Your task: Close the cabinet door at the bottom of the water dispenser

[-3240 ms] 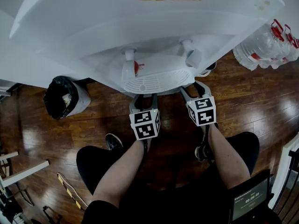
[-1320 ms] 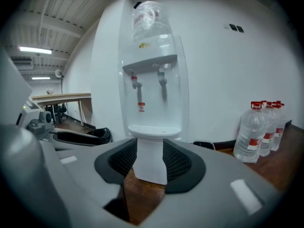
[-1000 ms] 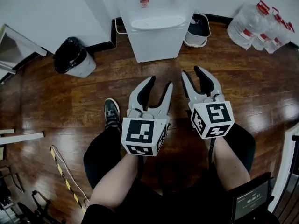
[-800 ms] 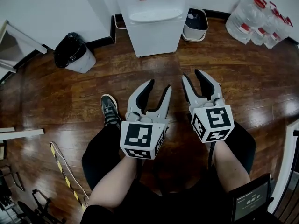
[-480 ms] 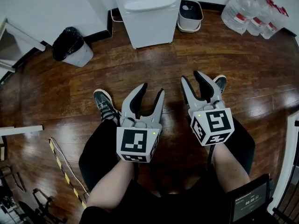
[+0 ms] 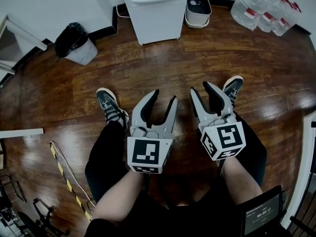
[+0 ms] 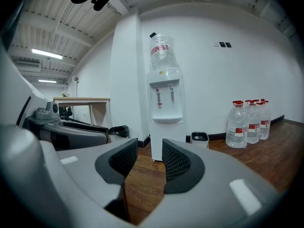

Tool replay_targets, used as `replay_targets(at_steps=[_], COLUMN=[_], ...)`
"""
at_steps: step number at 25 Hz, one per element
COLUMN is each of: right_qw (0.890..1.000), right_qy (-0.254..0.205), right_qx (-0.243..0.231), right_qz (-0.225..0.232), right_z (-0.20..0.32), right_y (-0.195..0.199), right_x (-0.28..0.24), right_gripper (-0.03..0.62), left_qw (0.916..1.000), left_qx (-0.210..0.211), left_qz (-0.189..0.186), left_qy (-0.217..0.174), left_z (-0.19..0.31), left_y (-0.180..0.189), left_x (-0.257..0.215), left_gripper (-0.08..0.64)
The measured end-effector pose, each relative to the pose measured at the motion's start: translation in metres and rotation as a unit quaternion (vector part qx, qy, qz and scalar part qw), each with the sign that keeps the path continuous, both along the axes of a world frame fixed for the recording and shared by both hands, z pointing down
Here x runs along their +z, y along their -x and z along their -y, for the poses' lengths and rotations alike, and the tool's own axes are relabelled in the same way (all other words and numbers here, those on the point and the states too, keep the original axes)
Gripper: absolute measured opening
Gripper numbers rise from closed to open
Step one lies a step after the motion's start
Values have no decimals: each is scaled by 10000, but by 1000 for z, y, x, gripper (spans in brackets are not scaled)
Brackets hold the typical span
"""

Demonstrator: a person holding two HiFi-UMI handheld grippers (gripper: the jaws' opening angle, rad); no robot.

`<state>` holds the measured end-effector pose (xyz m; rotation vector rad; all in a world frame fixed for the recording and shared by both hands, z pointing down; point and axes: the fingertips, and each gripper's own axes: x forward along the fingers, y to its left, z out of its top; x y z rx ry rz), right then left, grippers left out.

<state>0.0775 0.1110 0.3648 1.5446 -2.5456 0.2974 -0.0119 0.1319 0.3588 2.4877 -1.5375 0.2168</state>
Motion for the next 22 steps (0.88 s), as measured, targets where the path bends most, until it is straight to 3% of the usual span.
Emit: replay_targets(at_steps=[5,15,22], right_qw=[9999,9995,9993], right_qy=[-70,-240,-207], right_qx=[-107,-183,-272], right_qz=[49,125,117], right_z=[1,3,1], right_y=[8,11,12], right_x=[-4,-12,-11], right_gripper=[134,41,18], left_qw=[9999,9999,10000], left_qx=[-6,63,65], left_qz=[-27,-131,-66], left_qy=[-111,31,13], left_z=[4,5,5], left_y=[1,-2,-4], left_x=[-8,-12,-8], left_gripper=[202,202,202])
